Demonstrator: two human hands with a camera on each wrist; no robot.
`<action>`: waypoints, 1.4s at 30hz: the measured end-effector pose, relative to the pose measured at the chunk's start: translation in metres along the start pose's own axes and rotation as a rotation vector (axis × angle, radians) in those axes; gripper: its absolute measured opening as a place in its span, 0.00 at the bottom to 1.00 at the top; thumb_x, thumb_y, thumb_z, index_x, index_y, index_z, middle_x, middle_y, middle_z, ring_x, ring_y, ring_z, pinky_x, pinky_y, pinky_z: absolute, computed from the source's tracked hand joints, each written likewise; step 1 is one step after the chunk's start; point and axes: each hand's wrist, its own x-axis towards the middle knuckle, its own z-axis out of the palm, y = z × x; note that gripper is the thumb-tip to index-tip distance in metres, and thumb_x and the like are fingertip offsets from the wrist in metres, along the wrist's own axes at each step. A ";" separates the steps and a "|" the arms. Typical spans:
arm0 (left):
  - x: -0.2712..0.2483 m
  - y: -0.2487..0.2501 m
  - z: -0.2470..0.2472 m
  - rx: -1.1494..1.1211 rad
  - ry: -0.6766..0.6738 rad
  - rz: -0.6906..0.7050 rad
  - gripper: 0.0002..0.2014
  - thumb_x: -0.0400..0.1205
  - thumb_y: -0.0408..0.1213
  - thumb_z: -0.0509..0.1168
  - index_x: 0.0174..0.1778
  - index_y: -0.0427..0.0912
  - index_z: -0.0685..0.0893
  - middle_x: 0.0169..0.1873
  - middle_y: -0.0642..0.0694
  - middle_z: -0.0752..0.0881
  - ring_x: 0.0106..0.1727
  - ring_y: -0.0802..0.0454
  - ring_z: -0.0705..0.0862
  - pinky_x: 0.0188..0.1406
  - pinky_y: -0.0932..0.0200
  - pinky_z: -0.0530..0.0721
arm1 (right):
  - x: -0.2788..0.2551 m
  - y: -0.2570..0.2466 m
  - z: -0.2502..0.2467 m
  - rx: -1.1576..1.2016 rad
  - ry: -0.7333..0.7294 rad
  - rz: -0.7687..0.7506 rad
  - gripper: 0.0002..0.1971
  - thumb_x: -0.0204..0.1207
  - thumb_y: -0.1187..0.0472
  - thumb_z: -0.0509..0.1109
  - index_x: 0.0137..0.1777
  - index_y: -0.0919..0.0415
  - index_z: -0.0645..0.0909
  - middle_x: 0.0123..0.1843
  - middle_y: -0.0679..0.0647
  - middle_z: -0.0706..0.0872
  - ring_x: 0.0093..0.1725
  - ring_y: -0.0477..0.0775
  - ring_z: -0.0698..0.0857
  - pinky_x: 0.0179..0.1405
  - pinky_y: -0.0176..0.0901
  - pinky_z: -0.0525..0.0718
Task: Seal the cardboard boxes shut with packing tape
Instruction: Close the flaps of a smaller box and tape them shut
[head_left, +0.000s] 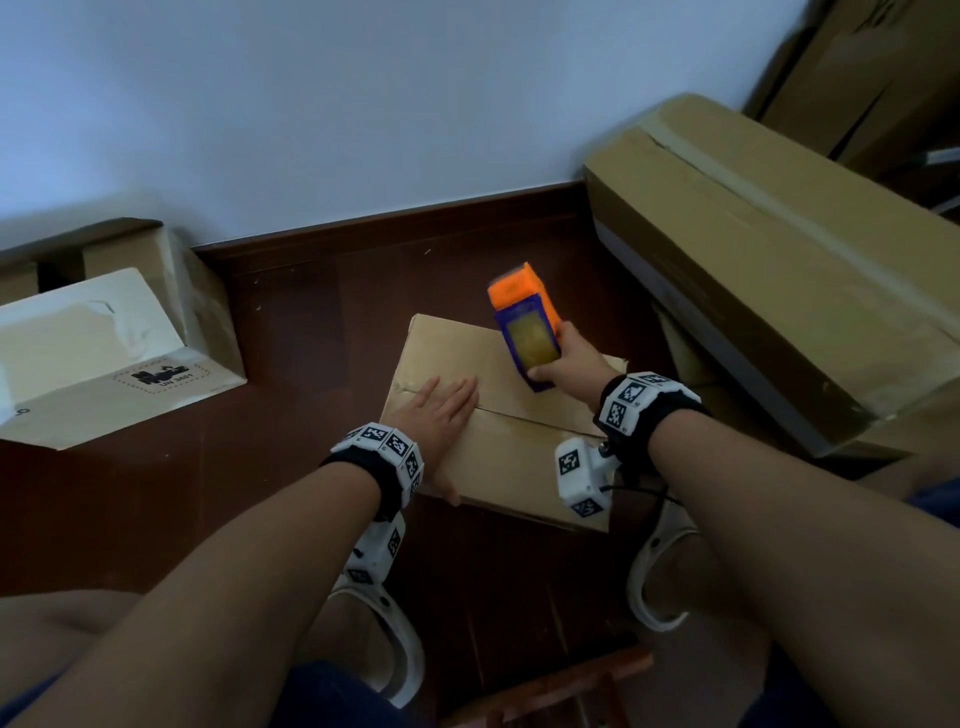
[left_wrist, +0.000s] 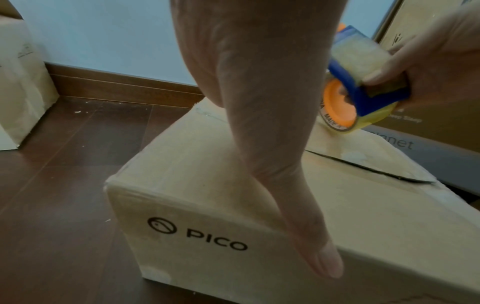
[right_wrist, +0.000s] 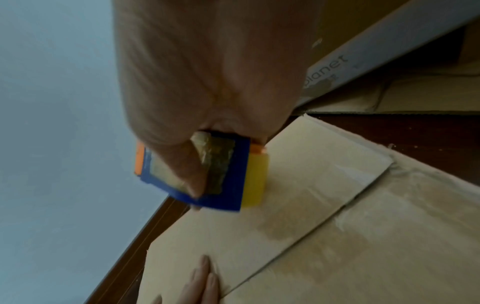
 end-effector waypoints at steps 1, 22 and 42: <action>0.000 0.000 0.000 -0.009 0.003 -0.002 0.76 0.56 0.81 0.64 0.82 0.33 0.32 0.83 0.37 0.34 0.85 0.43 0.36 0.80 0.39 0.32 | -0.002 -0.002 -0.002 0.092 -0.057 0.023 0.26 0.69 0.66 0.78 0.65 0.61 0.70 0.56 0.58 0.82 0.56 0.58 0.83 0.57 0.53 0.82; 0.006 -0.005 0.016 -0.058 0.016 0.003 0.71 0.57 0.81 0.63 0.84 0.39 0.39 0.85 0.44 0.45 0.85 0.44 0.40 0.80 0.40 0.29 | -0.013 0.011 0.033 -0.031 -0.090 0.019 0.32 0.67 0.28 0.68 0.41 0.60 0.87 0.38 0.55 0.90 0.38 0.54 0.89 0.38 0.44 0.82; -0.024 -0.047 0.054 -1.364 0.253 -0.630 0.40 0.79 0.39 0.71 0.84 0.59 0.56 0.75 0.51 0.76 0.70 0.55 0.77 0.63 0.65 0.71 | -0.004 0.016 0.047 -0.126 -0.134 0.010 0.33 0.64 0.25 0.67 0.48 0.56 0.86 0.42 0.54 0.90 0.41 0.54 0.88 0.47 0.52 0.86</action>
